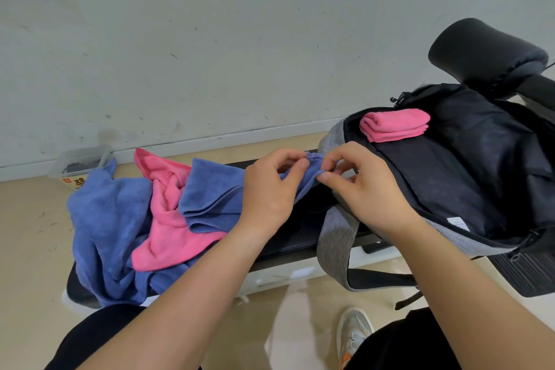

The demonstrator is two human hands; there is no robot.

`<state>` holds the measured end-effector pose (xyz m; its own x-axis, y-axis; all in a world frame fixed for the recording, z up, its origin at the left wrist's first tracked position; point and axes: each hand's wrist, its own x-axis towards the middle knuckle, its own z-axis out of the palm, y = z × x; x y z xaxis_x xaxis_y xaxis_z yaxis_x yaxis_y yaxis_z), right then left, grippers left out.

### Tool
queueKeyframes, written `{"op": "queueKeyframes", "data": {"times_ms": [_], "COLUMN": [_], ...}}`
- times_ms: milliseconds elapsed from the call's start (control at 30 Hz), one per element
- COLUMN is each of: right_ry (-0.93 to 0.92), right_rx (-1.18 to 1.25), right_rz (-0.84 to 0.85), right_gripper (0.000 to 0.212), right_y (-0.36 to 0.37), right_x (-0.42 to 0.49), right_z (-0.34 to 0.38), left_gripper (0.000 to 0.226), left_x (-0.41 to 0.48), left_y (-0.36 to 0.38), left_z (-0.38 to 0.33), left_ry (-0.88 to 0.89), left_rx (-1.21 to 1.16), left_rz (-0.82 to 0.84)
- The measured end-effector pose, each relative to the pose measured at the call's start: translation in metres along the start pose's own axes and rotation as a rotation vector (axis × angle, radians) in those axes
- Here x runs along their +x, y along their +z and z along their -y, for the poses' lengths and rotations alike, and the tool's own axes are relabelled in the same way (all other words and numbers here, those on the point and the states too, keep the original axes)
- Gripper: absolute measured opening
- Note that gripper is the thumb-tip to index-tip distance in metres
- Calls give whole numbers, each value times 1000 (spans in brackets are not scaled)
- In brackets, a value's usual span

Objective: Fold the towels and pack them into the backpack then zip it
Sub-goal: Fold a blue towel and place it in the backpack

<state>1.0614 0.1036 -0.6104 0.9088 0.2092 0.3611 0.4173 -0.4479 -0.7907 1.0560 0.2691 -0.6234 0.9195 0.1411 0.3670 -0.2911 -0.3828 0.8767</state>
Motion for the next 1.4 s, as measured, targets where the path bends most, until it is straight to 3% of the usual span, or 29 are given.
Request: {"op": "queueKeyframes", "data": {"times_ms": [167, 633, 800, 967, 1133, 1267, 1400], "right_ry": [83, 99, 46, 22, 4, 50, 81], "right_rx": [57, 44, -12, -78, -161, -202, -256], "right_rz": [-18, -38, -36, -68, -85, 0, 150], "right_gripper": [9, 13, 30, 29, 38, 65, 66], "right_y": [2, 4, 6, 7, 4, -9, -19], "right_x": [2, 5, 5, 5, 4, 2, -1], "right_z": [-3, -7, -9, -8, -6, -17, -31], "left_gripper": [17, 12, 9, 1, 10, 14, 24], "left_x": [-3, 0, 0, 6, 9, 11, 18], "left_y": [3, -2, -2, -10, -19, -30, -55], "left_z": [-2, 4, 4, 8, 9, 1, -11], "left_ry": [22, -13, -54, -112, -198, -131, -47], "left_rx": [-19, -13, -35, -106, -178, -66, -39], "left_rz": [52, 149, 169, 263, 333, 356, 367]}}
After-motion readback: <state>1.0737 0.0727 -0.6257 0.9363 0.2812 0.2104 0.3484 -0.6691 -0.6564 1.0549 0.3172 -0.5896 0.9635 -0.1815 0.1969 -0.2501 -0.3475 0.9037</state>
